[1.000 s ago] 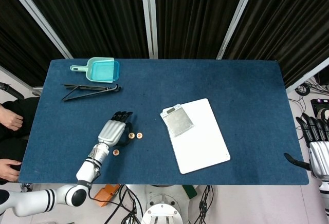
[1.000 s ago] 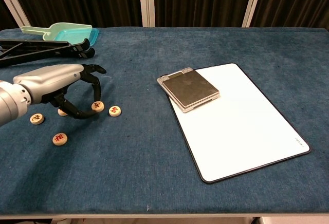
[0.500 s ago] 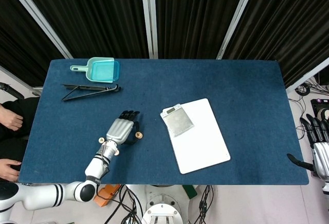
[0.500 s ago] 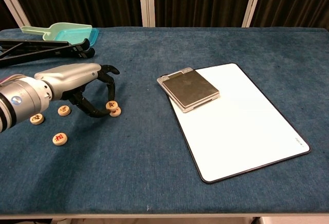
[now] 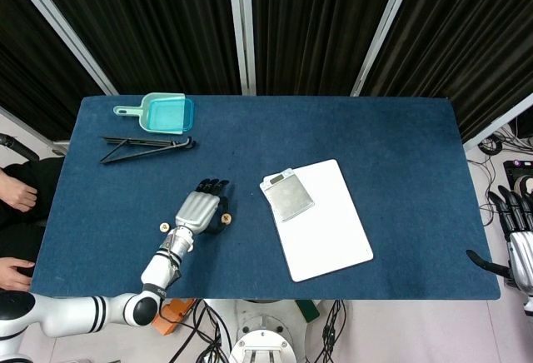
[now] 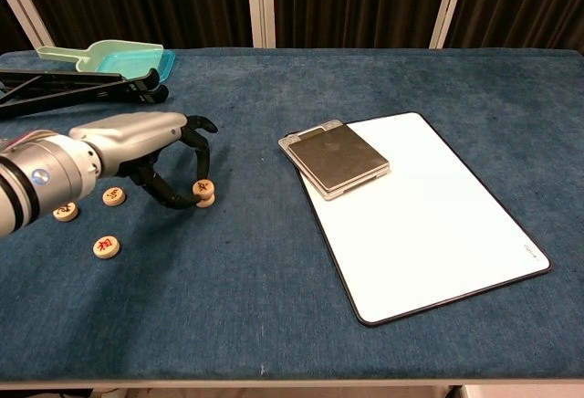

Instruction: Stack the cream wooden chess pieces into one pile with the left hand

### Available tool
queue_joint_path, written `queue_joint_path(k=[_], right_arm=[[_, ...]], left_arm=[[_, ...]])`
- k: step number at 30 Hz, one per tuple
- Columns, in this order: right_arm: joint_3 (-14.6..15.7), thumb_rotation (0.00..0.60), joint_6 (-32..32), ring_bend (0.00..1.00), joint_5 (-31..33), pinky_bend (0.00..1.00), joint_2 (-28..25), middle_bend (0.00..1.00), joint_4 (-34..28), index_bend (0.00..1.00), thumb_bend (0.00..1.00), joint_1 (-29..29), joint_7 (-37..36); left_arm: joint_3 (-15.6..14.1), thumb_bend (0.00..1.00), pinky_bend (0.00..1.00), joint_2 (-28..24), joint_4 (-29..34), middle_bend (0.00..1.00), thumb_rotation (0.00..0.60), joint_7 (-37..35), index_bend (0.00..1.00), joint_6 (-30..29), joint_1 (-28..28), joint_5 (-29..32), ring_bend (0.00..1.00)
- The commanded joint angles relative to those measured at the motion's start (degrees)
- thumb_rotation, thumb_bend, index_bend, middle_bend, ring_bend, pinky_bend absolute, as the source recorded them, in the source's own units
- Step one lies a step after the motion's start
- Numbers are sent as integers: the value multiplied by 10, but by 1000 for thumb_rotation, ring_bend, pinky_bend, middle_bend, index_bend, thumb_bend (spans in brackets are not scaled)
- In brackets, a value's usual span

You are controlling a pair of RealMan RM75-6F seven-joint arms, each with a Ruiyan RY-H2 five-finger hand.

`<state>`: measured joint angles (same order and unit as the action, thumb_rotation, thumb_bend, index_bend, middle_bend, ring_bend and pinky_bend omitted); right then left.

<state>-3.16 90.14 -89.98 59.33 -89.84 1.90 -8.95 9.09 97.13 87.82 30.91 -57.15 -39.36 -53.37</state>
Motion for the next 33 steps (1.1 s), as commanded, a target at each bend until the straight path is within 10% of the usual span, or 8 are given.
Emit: queue_joint_path(k=[1,33], right_arm=[[0,600,0,0,-1,49,0,44,0,0,189,0,0],[-2,600,3,0,1,49,-3,44,-1,0,189,-3,-1]], left_arm=[[-1,330,0,-1,0,57,600,-1,523,-1,-1,2,0],[-18,283,0,-33,37,20,600,-16,429,-24,2,-3,0]])
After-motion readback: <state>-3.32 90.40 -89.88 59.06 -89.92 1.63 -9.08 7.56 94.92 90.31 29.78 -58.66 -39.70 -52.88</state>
